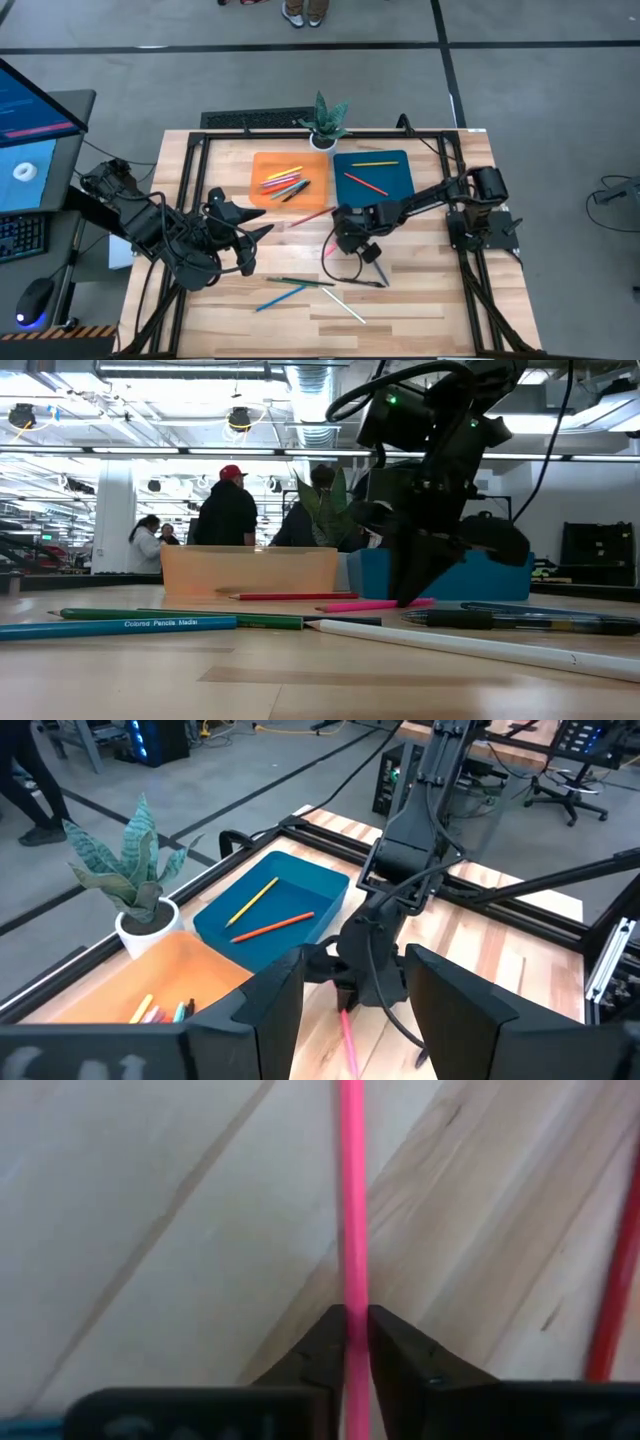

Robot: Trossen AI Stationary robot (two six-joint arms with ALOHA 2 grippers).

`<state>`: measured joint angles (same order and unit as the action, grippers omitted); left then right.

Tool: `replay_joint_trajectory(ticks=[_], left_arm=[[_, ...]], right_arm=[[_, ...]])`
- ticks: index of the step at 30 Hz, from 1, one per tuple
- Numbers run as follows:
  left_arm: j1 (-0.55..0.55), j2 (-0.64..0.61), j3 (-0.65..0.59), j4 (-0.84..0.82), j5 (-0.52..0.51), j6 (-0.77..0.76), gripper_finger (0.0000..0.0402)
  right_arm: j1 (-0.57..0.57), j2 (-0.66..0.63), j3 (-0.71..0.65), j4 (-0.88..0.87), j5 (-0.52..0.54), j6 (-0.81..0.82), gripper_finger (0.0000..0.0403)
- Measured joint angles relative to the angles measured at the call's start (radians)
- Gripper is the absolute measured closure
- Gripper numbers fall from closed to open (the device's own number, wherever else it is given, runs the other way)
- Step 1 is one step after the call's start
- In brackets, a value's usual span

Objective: Sort pens & pencils
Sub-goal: Put the pink pencil into the blue bin

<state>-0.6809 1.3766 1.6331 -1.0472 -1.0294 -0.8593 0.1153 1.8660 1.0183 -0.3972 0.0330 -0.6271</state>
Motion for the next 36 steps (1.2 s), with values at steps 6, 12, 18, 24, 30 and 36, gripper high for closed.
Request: replay_joint_trajectory(ticks=[6, 12, 18, 24, 30, 36], left_arm=[[0.000, 0.000, 0.000, 0.012, 0.029, -0.002, 0.0235], [0.000, 0.000, 0.000, 0.015, 0.039, -0.002, 0.0235], [0.000, 0.000, 0.000, 0.015, 0.039, 0.010, 0.0235], [0.000, 0.000, 0.000, 0.014, 0.039, 0.012, 0.0235], [0.000, 0.000, 0.000, 0.014, 0.041, 0.013, 0.0235], [0.000, 0.000, 0.000, 0.014, 0.041, 0.026, 0.0235]], right_arm=[[0.040, -0.003, 0.000, -0.049, -0.013, 0.091, 0.0373], [0.122, -0.005, 0.000, -0.093, -0.030, 0.277, 0.0379], [0.180, -0.006, 0.000, -0.099, -0.032, 0.447, 0.0391], [0.182, -0.023, -0.004, -0.095, -0.048, 0.548, 0.0400], [0.151, -0.120, -0.018, -0.075, -0.074, 0.632, 0.0402], [0.106, -0.234, -0.012, -0.055, -0.058, 0.667, 0.0402]])
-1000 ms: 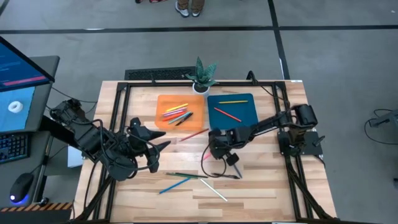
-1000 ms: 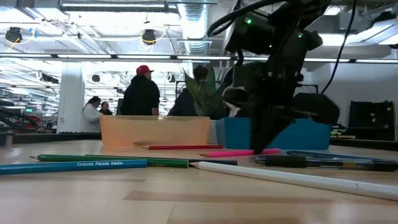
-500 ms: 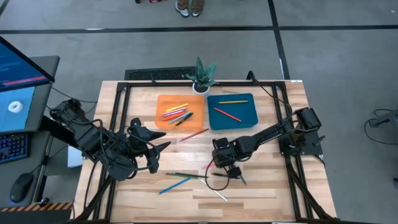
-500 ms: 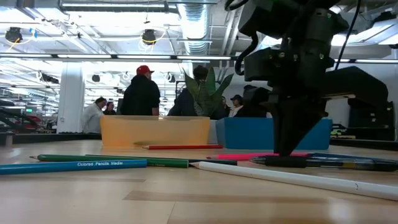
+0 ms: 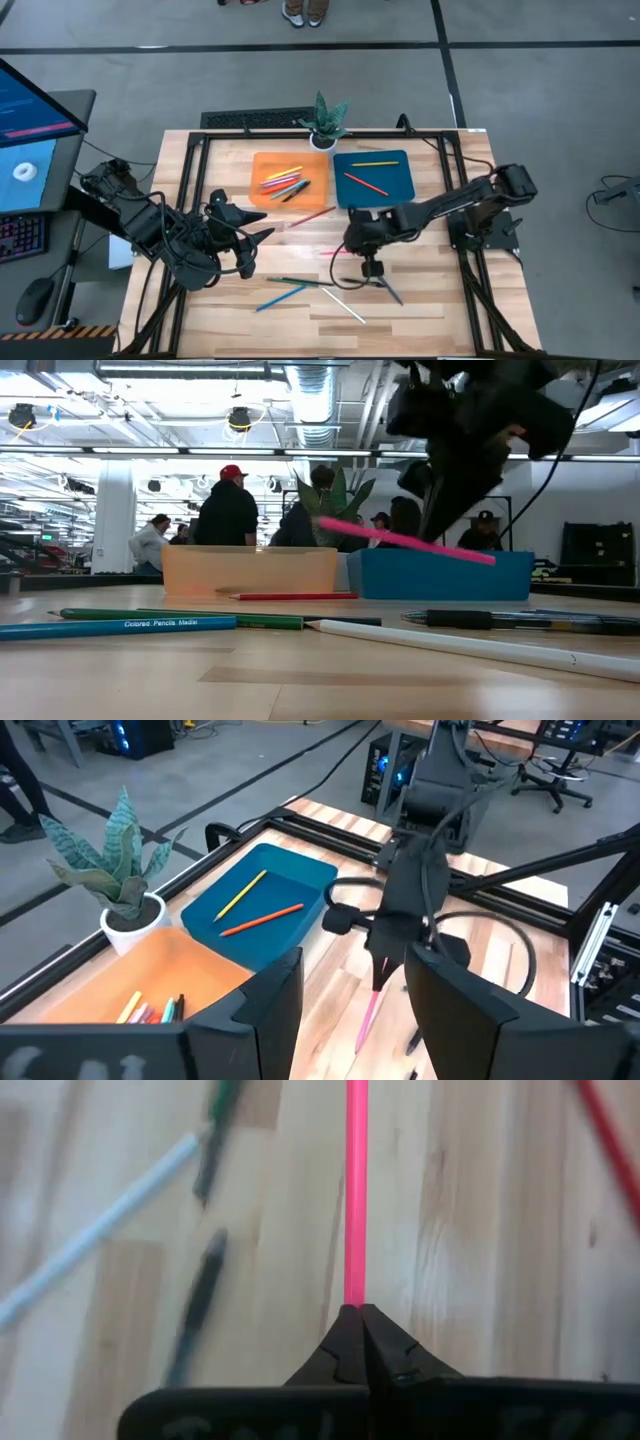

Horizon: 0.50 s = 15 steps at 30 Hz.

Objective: Sort pens & pencils
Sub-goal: Put the pink pencil into the blue bin

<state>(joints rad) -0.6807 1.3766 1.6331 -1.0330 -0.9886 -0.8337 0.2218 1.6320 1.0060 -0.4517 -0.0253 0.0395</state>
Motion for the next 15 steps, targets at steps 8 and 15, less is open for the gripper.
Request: replay_joint_trajectory(ticks=[8, 15], left_arm=[[-0.006, 0.000, 0.000, 0.003, 0.000, 0.000, 0.0235], [-0.006, 0.000, 0.000, 0.005, -0.001, 0.002, 0.0235]], right_arm=[[-0.016, -0.178, 0.003, 0.137, 0.000, 0.081, 0.0402], [-0.092, -0.387, -0.016, 0.262, 0.008, 0.140, 0.0402]])
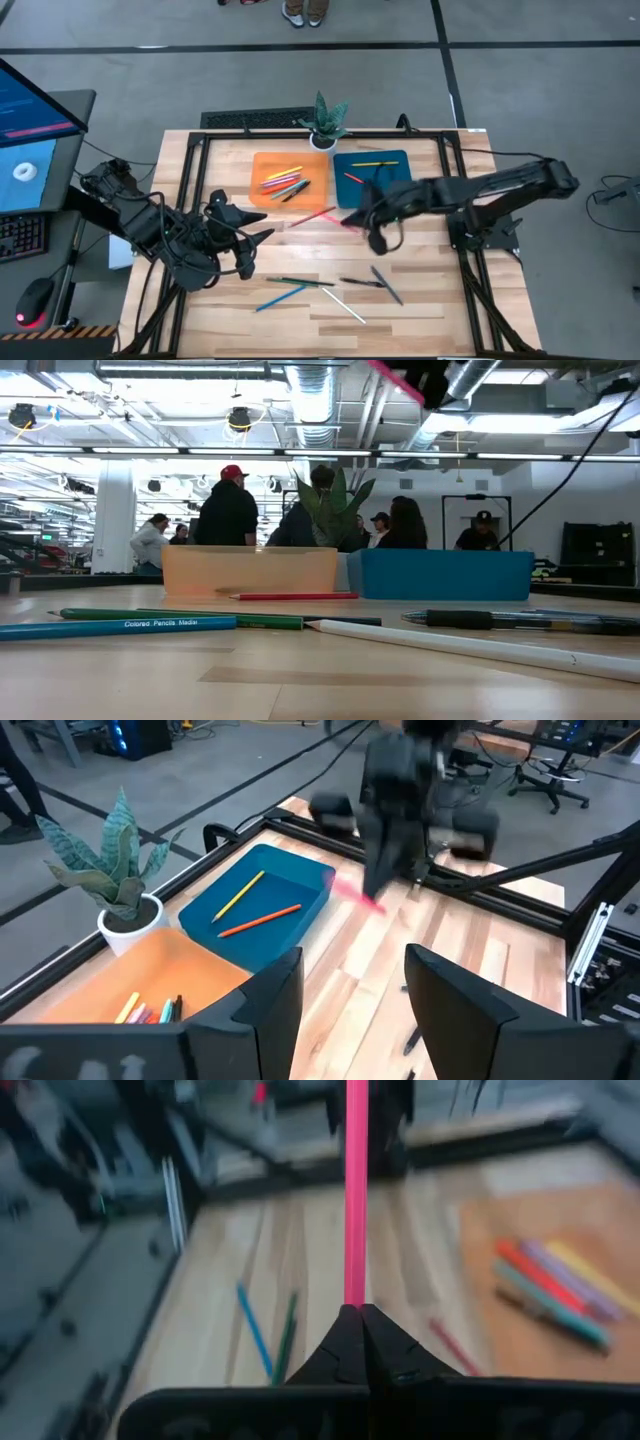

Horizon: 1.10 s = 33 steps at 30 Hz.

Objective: Sort pens & pencils
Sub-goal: Put the pink pencil into the blue bin

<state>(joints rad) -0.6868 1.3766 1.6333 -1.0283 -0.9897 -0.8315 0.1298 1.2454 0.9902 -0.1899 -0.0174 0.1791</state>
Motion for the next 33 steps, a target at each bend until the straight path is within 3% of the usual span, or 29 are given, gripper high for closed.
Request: replay_joint_trajectory(ticks=[12, 22, 28, 33], left_arm=[[0.000, 0.000, 0.000, -0.002, 0.000, 0.009, 0.0235], [0.000, 0.000, 0.000, -0.002, -0.011, 0.050, 0.0235], [0.000, 0.000, 0.000, -0.003, -0.012, 0.068, 0.0235], [0.000, 0.000, 0.000, -0.008, -0.012, 0.069, 0.0235]], right_arm=[[-0.133, -0.288, -0.008, 0.212, -0.024, 0.015, 0.0402], [-0.149, -0.444, -0.006, 0.439, -0.076, 0.007, 0.0395], [-0.153, -0.474, -0.006, 0.447, -0.075, -0.006, 0.0397], [-0.218, -0.472, -0.006, 0.270, 0.026, -0.071, 0.0397]])
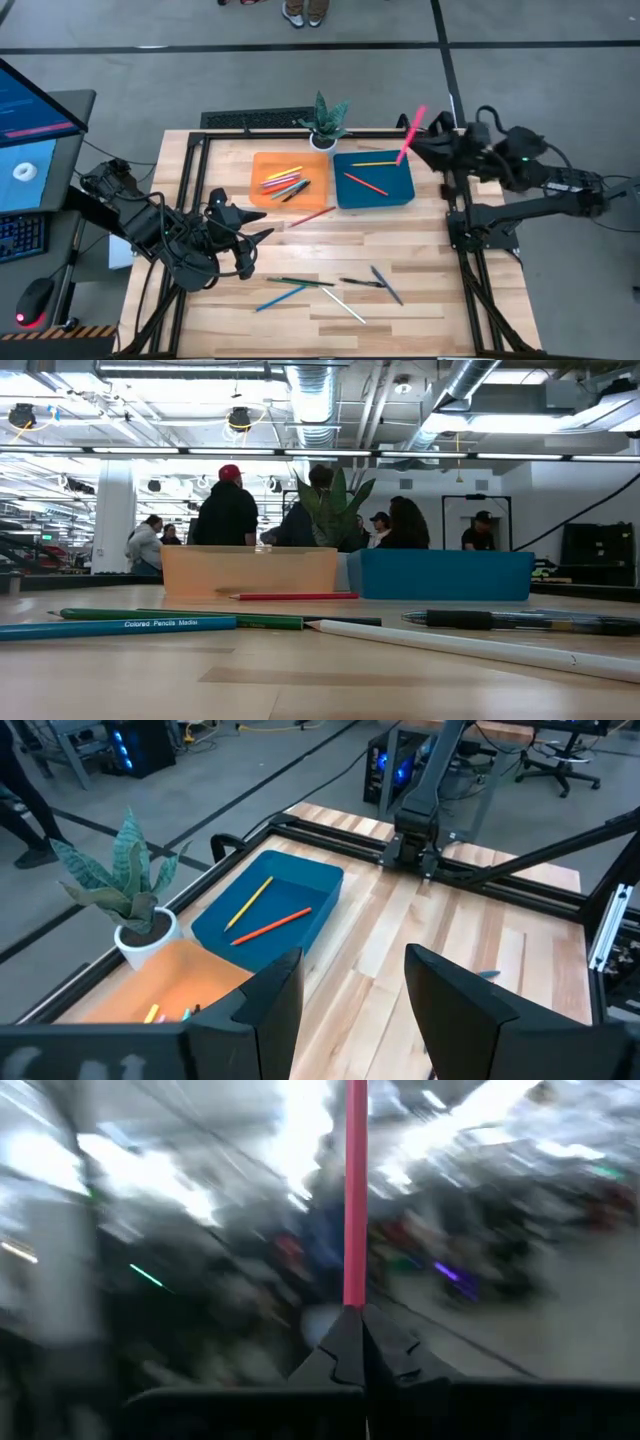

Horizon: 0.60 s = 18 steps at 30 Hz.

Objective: Sort pens & pencils
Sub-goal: Put the pink pencil into the blue bin

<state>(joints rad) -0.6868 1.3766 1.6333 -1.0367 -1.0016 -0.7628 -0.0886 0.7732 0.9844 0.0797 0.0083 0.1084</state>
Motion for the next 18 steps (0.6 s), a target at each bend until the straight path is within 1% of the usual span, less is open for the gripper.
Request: replay_joint_trajectory(ticks=[1, 4, 9, 12, 16, 18], left_arm=[[0.000, 0.000, 0.000, 0.000, 0.000, 0.000, 0.0235], [0.000, 0.000, 0.000, 0.000, 0.000, 0.000, 0.0235], [0.000, 0.000, 0.000, 0.000, 0.000, -0.001, 0.0235], [0.000, 0.000, 0.000, 0.000, 0.000, -0.006, 0.0235], [0.000, 0.000, 0.000, 0.000, 0.000, -0.024, 0.0235], [0.000, 0.000, 0.000, 0.000, 0.000, -0.034, 0.0235]], right_arm=[[-0.027, 0.008, 0.000, -0.052, 0.016, -0.018, 0.0397], [-0.114, 0.051, 0.001, -0.212, 0.020, -0.061, 0.0396], [-0.234, 0.181, 0.001, -0.435, -0.006, -0.168, 0.0395], [-0.289, 0.266, 0.001, -0.530, -0.011, -0.237, 0.0395], [-0.358, 0.384, 0.000, -0.607, -0.014, -0.304, 0.0395], [-0.387, 0.438, 0.001, -0.619, -0.032, -0.337, 0.0395]])
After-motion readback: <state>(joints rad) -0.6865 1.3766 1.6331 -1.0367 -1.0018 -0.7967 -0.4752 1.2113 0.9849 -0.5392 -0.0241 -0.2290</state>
